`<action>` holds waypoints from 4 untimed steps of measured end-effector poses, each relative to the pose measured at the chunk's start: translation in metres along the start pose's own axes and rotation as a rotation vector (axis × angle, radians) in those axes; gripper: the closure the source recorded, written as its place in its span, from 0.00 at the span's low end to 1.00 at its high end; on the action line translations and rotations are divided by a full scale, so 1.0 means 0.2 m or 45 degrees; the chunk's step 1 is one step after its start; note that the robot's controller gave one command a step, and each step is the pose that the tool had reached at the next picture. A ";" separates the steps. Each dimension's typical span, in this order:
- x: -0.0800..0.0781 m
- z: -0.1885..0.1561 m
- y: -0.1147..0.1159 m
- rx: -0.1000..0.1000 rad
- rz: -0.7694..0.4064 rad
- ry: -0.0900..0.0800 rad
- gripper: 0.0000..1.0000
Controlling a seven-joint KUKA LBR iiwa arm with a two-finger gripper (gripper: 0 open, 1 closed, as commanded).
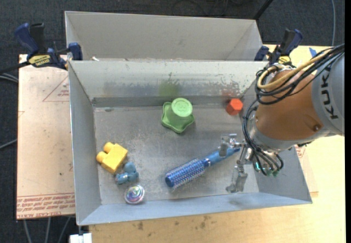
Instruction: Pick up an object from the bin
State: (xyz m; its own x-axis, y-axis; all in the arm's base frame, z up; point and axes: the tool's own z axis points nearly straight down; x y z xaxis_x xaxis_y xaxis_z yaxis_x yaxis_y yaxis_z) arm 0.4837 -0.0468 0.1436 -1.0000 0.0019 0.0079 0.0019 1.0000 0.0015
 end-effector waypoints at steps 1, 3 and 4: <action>-0.07 0.35 0.33 -0.004 -0.074 -0.003 0.00; -0.13 -0.26 0.31 0.002 -0.085 -0.021 1.00; -0.17 -0.84 0.29 0.002 -0.108 -0.024 1.00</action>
Offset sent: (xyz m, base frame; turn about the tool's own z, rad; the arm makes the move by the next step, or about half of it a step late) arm 0.0140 0.0602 -0.0647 -0.0491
